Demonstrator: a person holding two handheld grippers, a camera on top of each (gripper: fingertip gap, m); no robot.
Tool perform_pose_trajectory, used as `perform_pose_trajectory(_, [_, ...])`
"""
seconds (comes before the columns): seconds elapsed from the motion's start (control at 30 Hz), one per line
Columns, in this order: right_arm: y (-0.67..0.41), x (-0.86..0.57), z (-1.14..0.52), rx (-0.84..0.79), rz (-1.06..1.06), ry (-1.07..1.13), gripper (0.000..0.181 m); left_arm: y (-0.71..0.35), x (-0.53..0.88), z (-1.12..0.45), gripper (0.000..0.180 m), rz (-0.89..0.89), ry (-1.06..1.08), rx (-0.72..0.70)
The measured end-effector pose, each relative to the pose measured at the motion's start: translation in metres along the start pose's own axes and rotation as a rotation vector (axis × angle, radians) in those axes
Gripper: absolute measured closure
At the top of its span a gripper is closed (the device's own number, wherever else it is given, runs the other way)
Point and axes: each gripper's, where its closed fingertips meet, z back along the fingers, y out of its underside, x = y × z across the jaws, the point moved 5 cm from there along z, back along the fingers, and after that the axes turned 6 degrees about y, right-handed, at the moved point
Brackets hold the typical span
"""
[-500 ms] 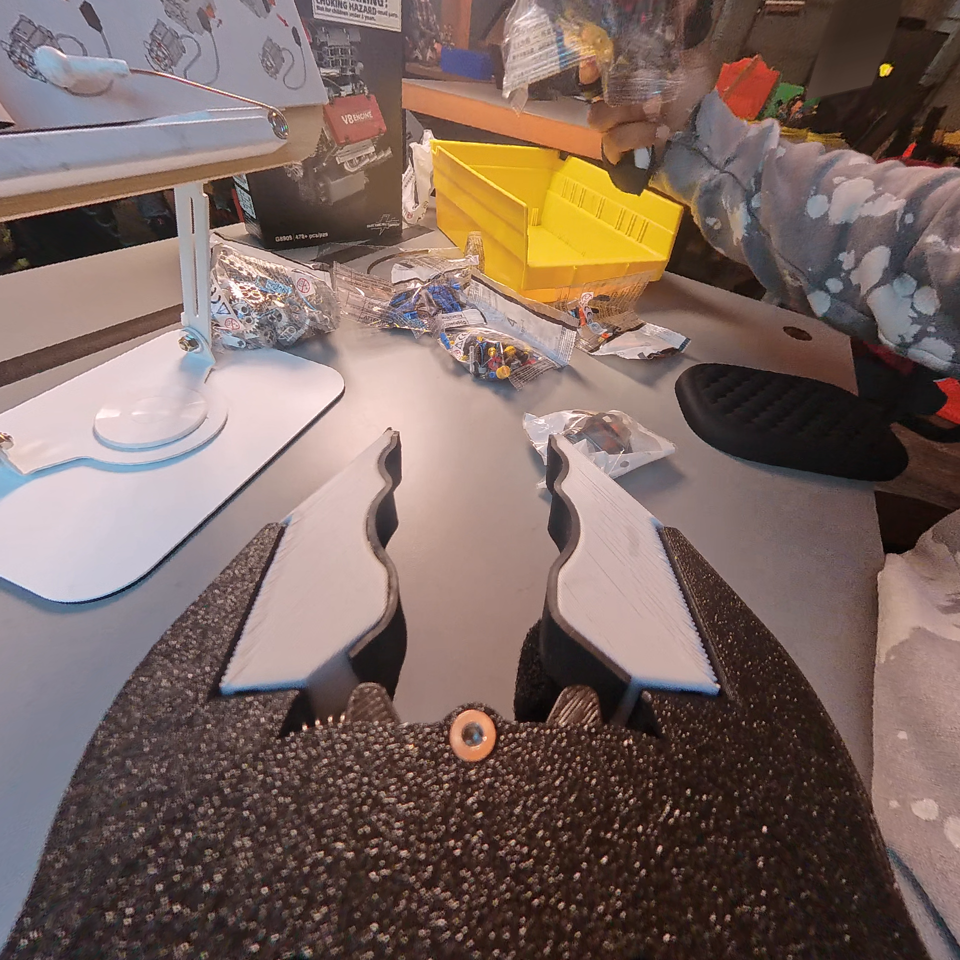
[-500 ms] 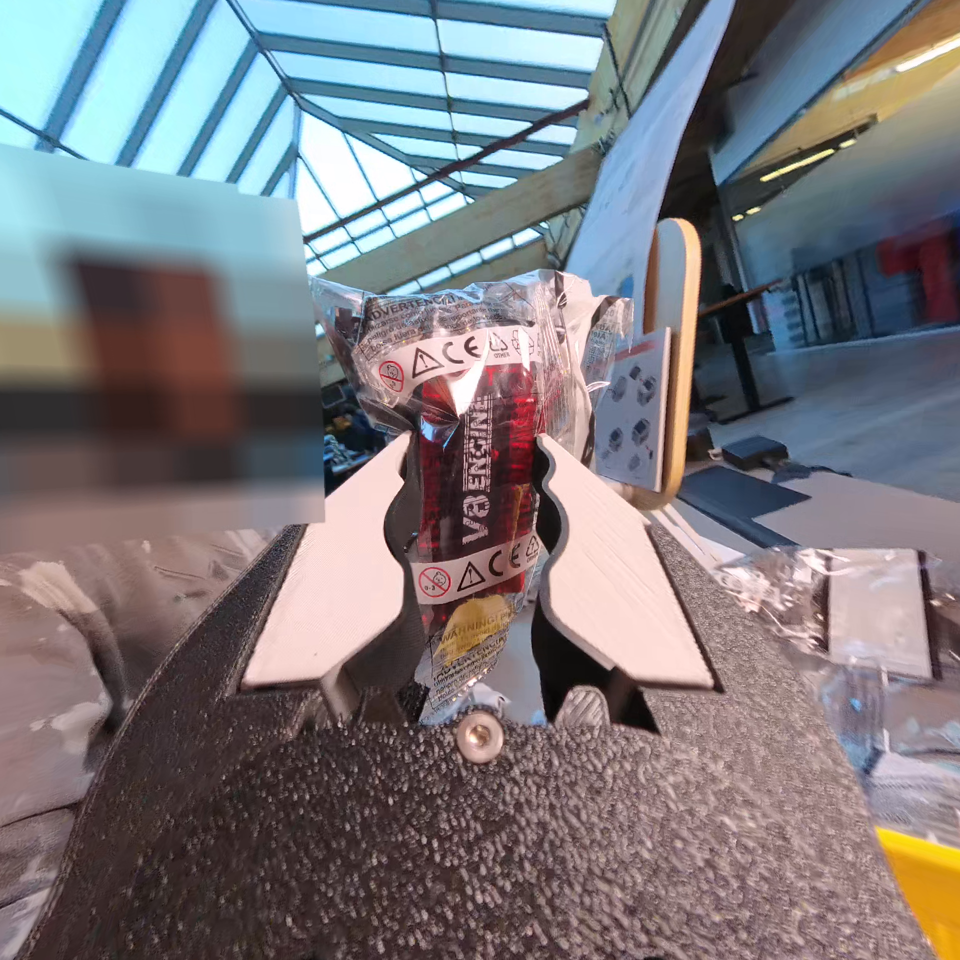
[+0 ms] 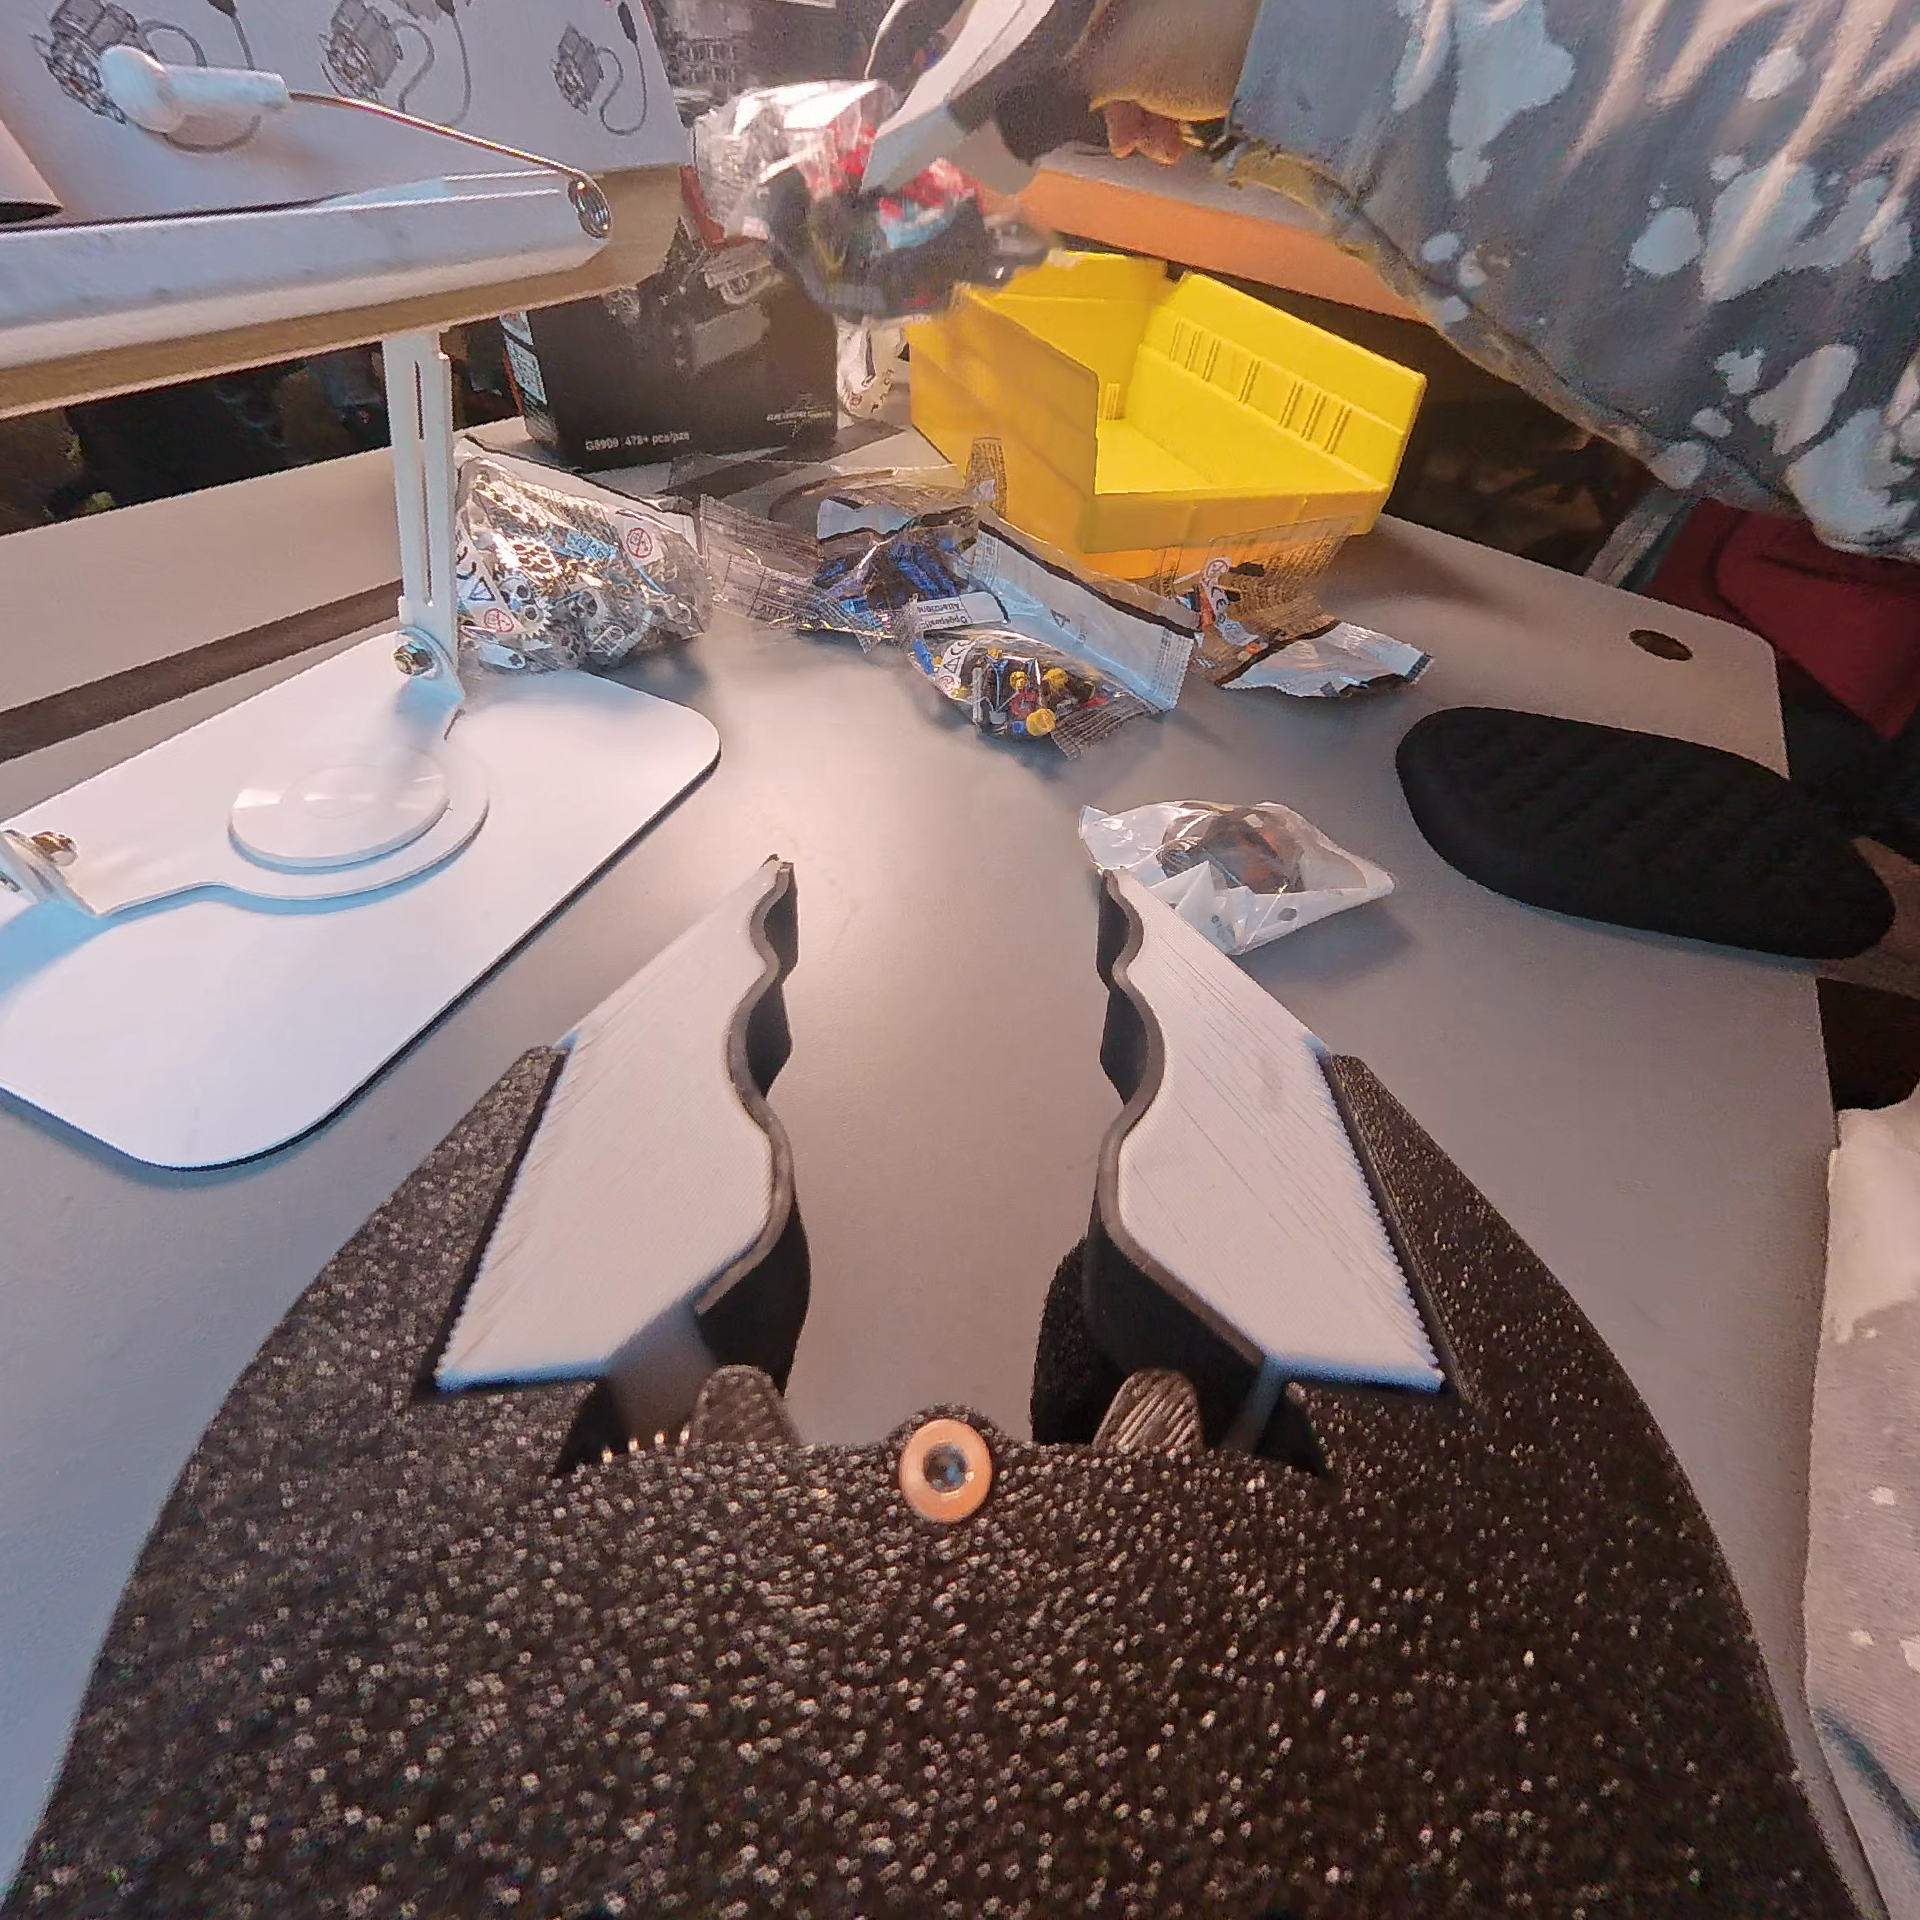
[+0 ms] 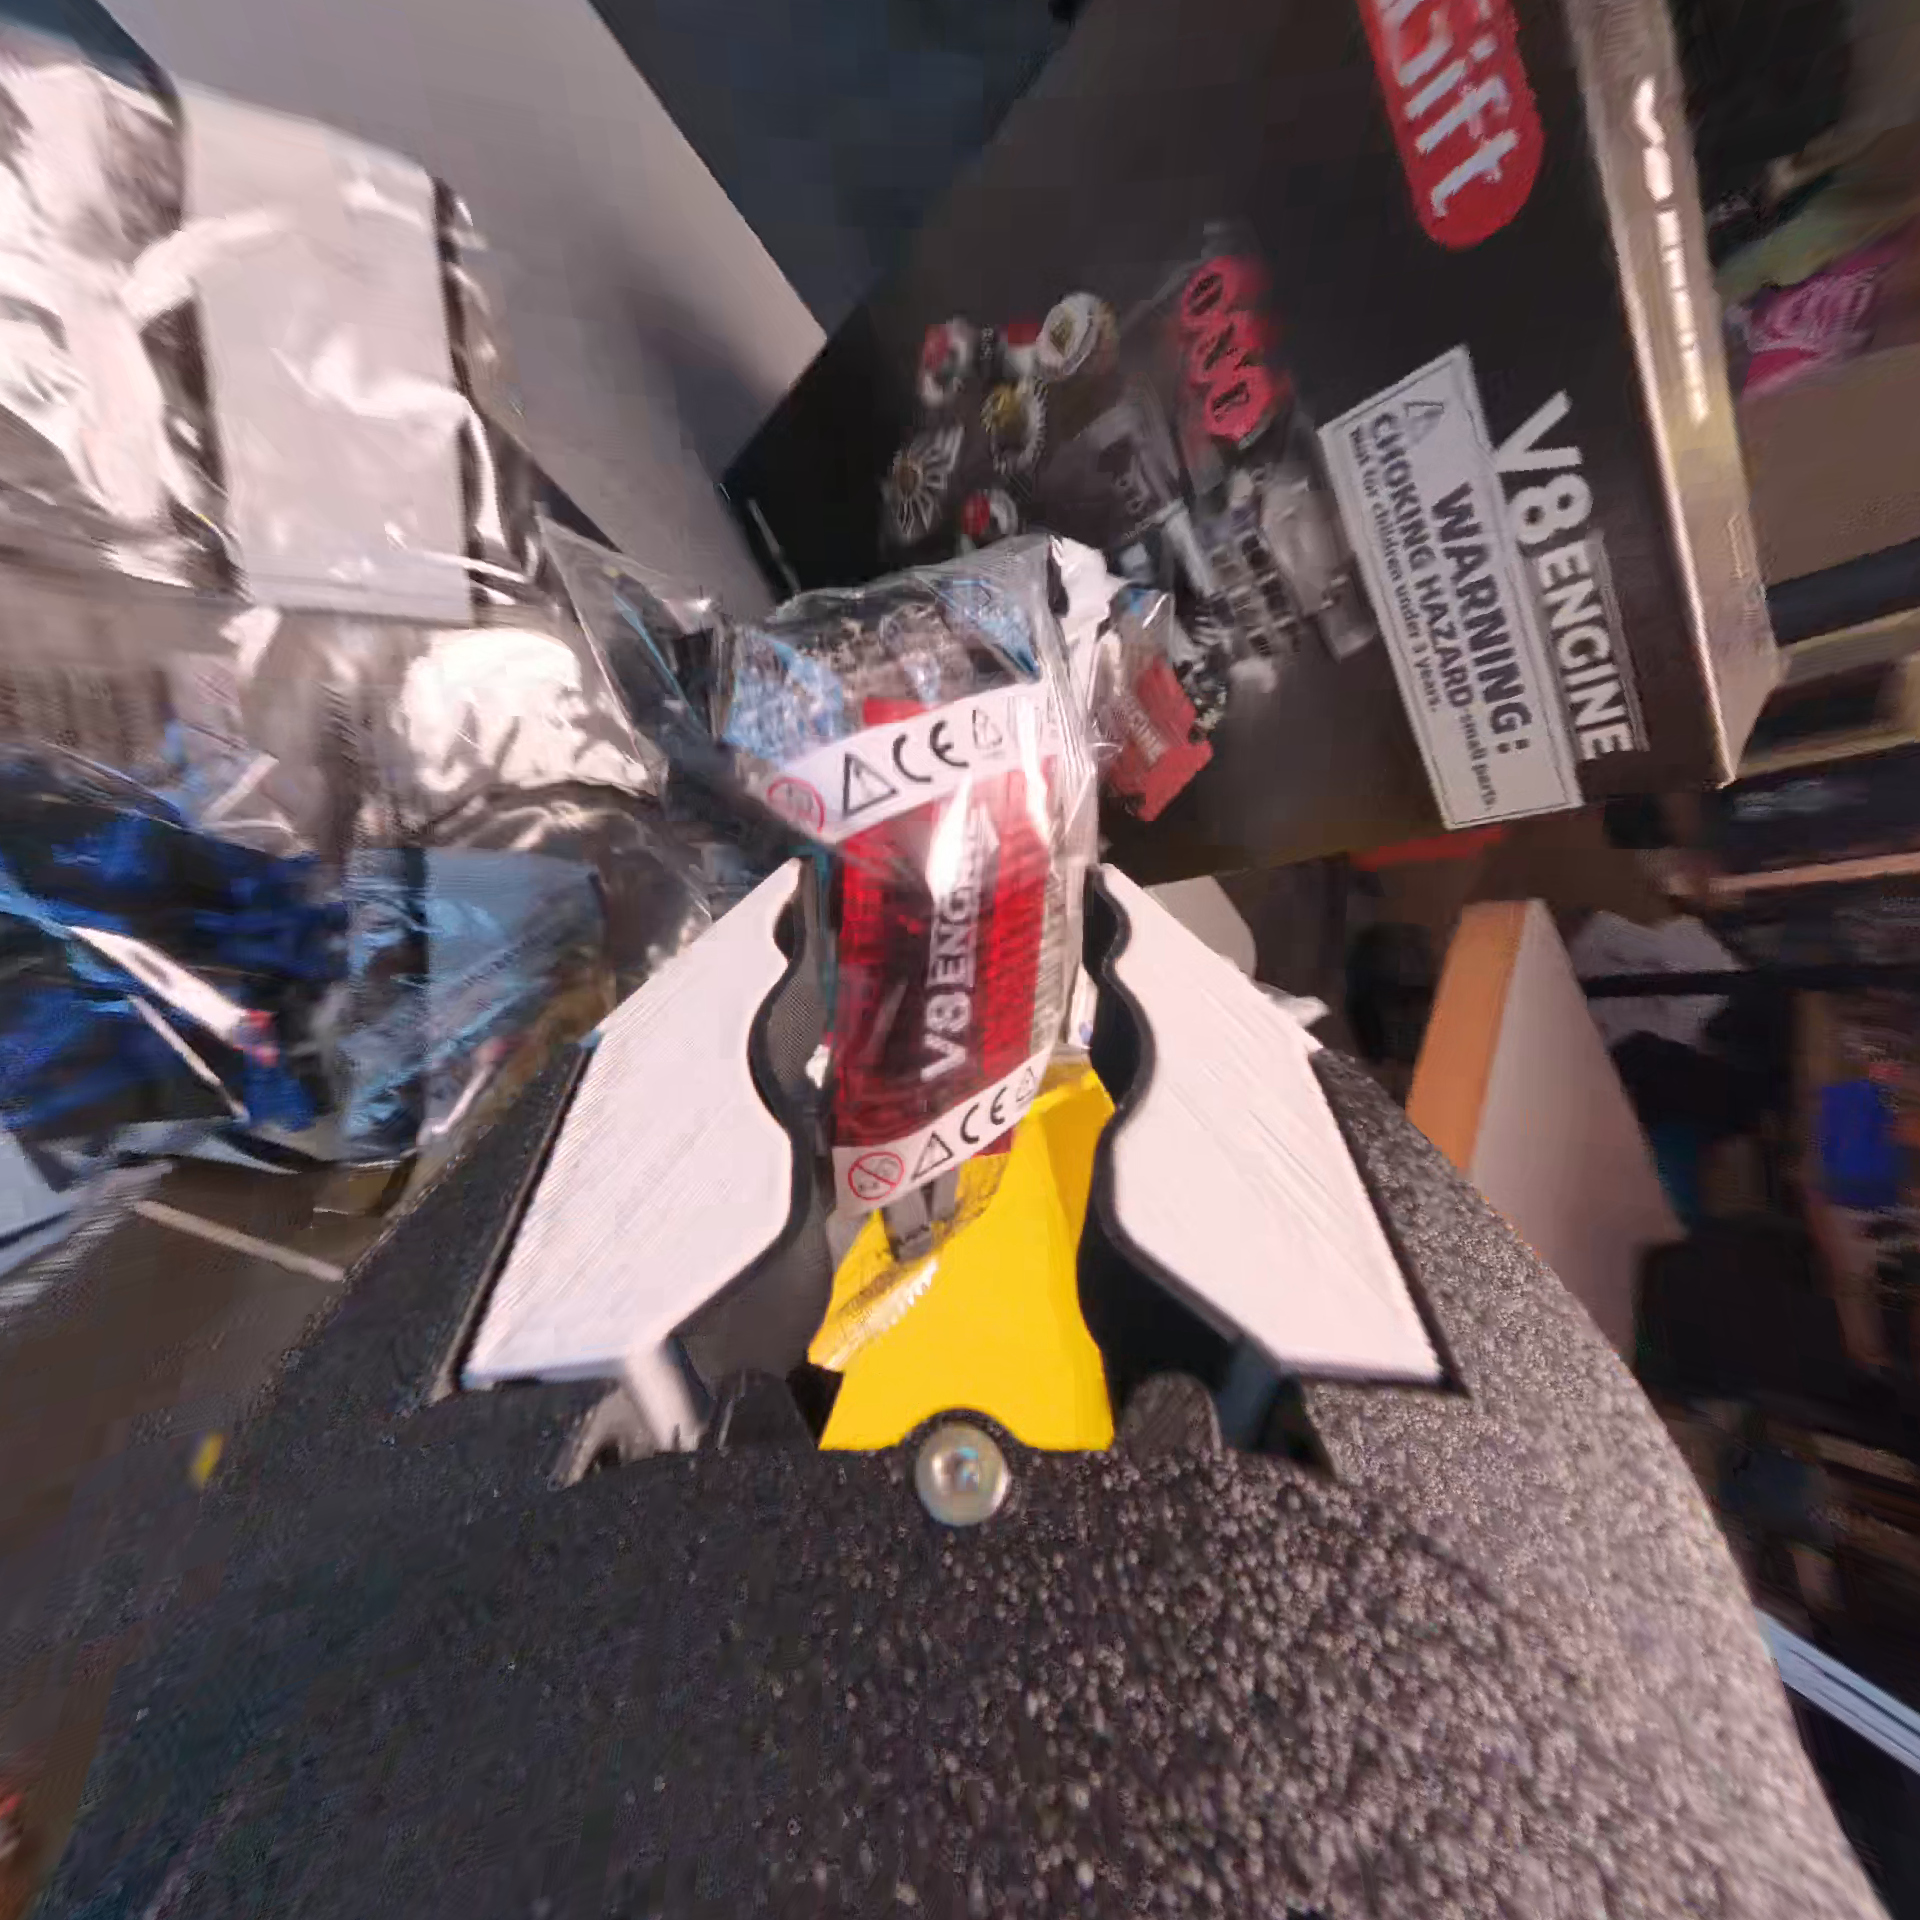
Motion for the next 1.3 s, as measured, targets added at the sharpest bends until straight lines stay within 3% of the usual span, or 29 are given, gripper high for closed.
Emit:
perform_pose_trajectory(0.2, [-0.008,0.018,-0.002,0.006,0.012,-0.032,0.135,-0.005,-0.003,0.004,0.124,-0.022,-0.004,-0.009])
perform_pose_trajectory(0.4, [-0.013,0.058,0.018,-0.001,0.129,-0.263,0.134,-0.006,-0.007,0.004,0.124,-0.028,0.009,-0.012])
perform_pose_trajectory(0.67, [0.009,0.095,-0.003,0.222,0.432,-0.462,0.132,-0.001,-0.005,0.001,0.124,-0.030,0.002,0.009])
perform_pose_trajectory(0.9, [0.019,0.091,-0.015,0.239,0.363,-0.553,0.131,0.001,0.001,0.000,0.124,-0.002,0.001,0.004])
perform_pose_trajectory(1.2, [0.043,0.112,-0.026,0.424,0.514,-0.628,0.128,0.007,0.000,-0.005,0.125,0.011,0.022,0.016])
perform_pose_trajectory(1.23, [0.045,0.115,-0.030,0.443,0.516,-0.632,0.129,0.007,0.001,-0.006,0.125,0.013,0.021,0.019])
perform_pose_trajectory(1.3, [0.050,0.116,-0.035,0.488,0.550,-0.637,0.160,0.008,0.002,-0.006,0.125,0.015,0.016,0.021])
